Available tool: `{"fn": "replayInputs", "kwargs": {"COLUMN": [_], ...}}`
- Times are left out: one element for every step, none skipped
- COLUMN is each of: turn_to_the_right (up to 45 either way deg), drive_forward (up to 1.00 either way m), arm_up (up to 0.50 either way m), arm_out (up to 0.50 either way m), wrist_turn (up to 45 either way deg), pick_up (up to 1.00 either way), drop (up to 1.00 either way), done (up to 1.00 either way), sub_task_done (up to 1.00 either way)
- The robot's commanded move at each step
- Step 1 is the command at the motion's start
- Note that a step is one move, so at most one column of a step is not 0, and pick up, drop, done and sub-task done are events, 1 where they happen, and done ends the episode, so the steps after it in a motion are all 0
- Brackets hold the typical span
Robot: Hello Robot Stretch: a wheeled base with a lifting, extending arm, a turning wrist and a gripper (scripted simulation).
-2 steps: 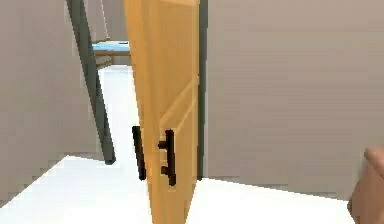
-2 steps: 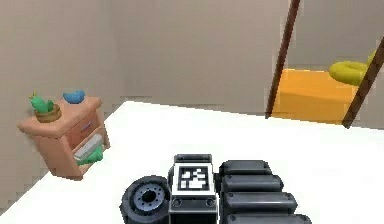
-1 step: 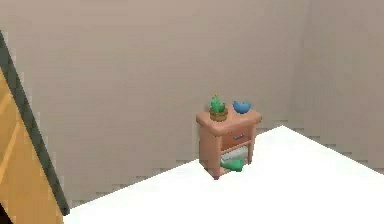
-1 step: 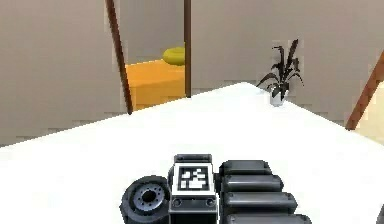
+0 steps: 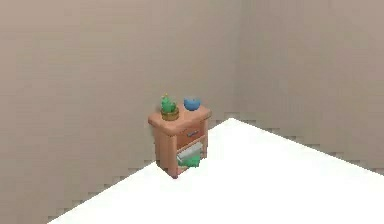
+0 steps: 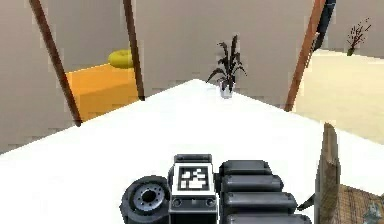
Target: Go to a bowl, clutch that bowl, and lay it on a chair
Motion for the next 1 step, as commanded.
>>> {"fn": "replayInputs", "kwargs": {"turn_to_the_right": [-45.0], "drive_forward": [0.0], "arm_up": [0.0], "arm_out": [0.0], "wrist_turn": [0.0], "pick_up": [0.0], "drop": [0.0], "done": [0.0], "sub_task_done": [0.0]}}
